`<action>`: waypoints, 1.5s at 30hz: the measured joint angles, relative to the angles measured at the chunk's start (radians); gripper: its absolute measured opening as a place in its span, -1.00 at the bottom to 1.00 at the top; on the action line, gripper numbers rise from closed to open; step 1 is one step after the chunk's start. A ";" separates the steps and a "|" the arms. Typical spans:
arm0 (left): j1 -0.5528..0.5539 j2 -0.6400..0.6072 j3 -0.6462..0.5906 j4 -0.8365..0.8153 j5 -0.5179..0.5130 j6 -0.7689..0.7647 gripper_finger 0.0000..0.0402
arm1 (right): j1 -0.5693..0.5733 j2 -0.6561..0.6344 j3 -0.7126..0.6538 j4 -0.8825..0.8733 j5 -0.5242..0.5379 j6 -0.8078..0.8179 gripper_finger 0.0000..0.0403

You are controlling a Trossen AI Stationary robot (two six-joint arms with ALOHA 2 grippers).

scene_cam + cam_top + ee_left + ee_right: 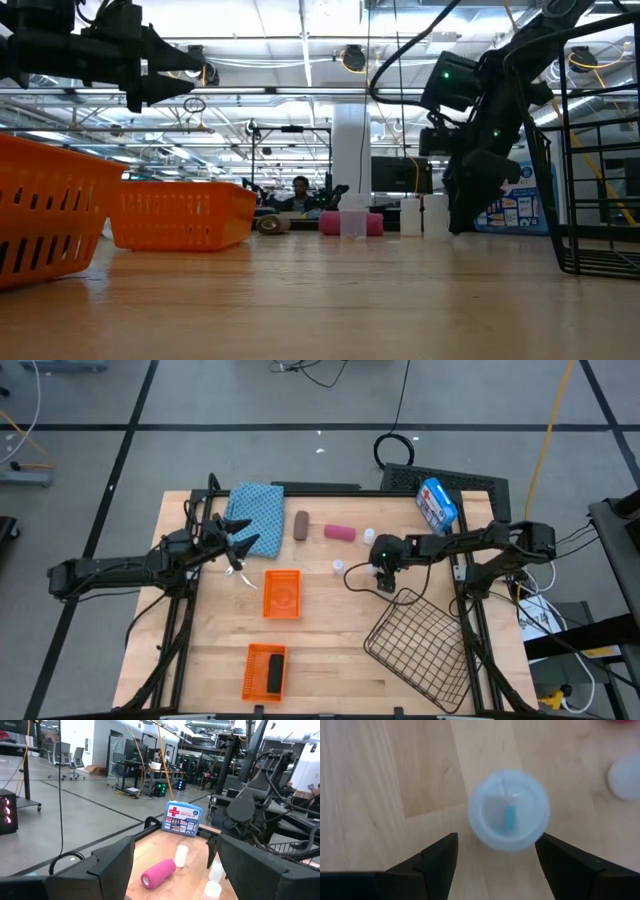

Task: Pick & Place Medicine items
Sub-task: Put the bottom white medicine bottle into the top orange basket

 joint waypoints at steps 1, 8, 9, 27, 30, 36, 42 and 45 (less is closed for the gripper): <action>0.000 0.000 0.000 0.000 0.000 -0.007 0.45 | 0.000 0.001 -0.004 0.003 0.000 0.000 0.26; 0.000 0.000 0.000 0.000 0.000 -0.007 0.45 | 0.016 0.002 -0.070 0.190 -0.005 -0.019 0.26; 0.000 0.000 0.000 0.000 0.000 -0.007 0.45 | 0.020 0.002 -0.075 0.204 -0.004 -0.026 0.26; 0.000 0.000 0.000 0.004 0.001 -0.013 0.45 | 0.022 0.002 -0.111 0.259 0.004 0.023 -0.50; 0.000 0.000 0.000 0.004 0.001 -0.013 0.45 | 0.022 0.002 -0.112 0.290 0.003 0.023 -0.51; 0.000 0.000 0.000 0.004 0.000 -0.015 0.45 | 0.022 0.002 -0.112 0.292 0.003 0.023 -0.36; 0.000 0.000 0.000 0.004 0.000 -0.017 0.45 | 0.022 0.002 -0.112 0.292 0.003 0.024 -0.35; 0.000 0.000 0.000 0.004 0.000 -0.017 0.45 | 0.022 0.002 -0.115 0.312 0.003 0.044 -0.34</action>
